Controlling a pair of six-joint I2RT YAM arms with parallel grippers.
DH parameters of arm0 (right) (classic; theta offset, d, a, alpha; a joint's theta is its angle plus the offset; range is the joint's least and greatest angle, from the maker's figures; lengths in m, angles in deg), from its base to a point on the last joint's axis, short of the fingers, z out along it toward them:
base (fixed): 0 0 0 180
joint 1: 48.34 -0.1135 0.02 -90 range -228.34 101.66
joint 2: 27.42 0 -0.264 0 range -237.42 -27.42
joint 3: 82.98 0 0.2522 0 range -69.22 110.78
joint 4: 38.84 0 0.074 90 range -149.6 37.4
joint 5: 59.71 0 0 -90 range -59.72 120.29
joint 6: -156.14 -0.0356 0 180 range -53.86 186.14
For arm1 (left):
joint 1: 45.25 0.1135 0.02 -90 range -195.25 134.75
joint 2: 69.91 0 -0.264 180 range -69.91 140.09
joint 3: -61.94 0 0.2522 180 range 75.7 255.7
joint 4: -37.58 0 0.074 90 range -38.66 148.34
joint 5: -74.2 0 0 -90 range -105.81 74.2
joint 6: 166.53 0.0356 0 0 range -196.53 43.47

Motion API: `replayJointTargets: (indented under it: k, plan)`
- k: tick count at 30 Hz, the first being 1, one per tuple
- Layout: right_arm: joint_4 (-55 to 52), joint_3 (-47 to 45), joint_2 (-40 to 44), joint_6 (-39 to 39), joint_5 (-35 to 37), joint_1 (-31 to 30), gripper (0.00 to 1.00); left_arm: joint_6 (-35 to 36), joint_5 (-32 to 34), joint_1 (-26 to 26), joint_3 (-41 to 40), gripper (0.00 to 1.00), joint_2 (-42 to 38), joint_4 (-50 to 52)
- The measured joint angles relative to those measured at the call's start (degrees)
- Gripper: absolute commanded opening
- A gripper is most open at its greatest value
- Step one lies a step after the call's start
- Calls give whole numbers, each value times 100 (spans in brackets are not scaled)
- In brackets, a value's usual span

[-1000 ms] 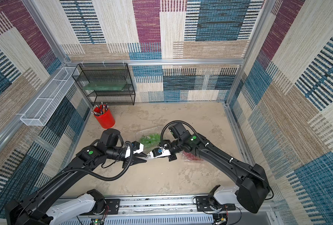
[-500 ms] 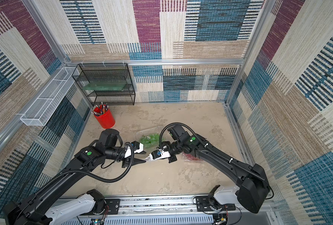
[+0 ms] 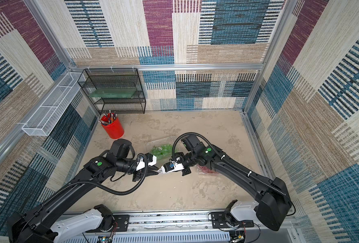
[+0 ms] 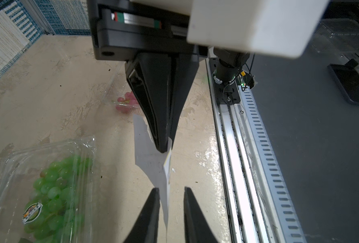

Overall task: Label fruit boxes
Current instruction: Pick up the label sticker from the center of the board.

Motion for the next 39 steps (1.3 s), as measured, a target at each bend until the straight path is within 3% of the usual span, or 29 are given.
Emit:
replayJointTargets:
  k: [6, 12, 15, 20, 22, 25, 33, 39]
  plan:
    - [0, 0, 0, 0, -2, 0, 0, 2, -4, -22, 9, 10, 9, 9]
    - [0, 11, 0, 0, -2, 0, 0, 4, -7, -28, 11, 9, 24, 9]
    - [4, 20, 0, 0, -4, 0, 0, 9, -7, -39, 11, 1, 42, 11]
    - [7, 20, 35, -33, 22, 2, 3, 22, -11, -48, 20, 0, 46, 15]
    - [24, 13, 107, -184, 92, 42, 8, 20, -22, -48, 20, 0, 39, -17]
    - [313, -173, 350, -555, 114, 238, 26, -66, 2, -59, -107, 0, -72, -308]
    - [1580, -1117, 1519, -1978, 203, 951, 33, -1515, 348, -48, -1202, 0, -461, -1982]
    - [2656, -1961, 2468, -3139, 190, 933, 35, -2684, 846, -76, -1517, 0, -404, -3202]
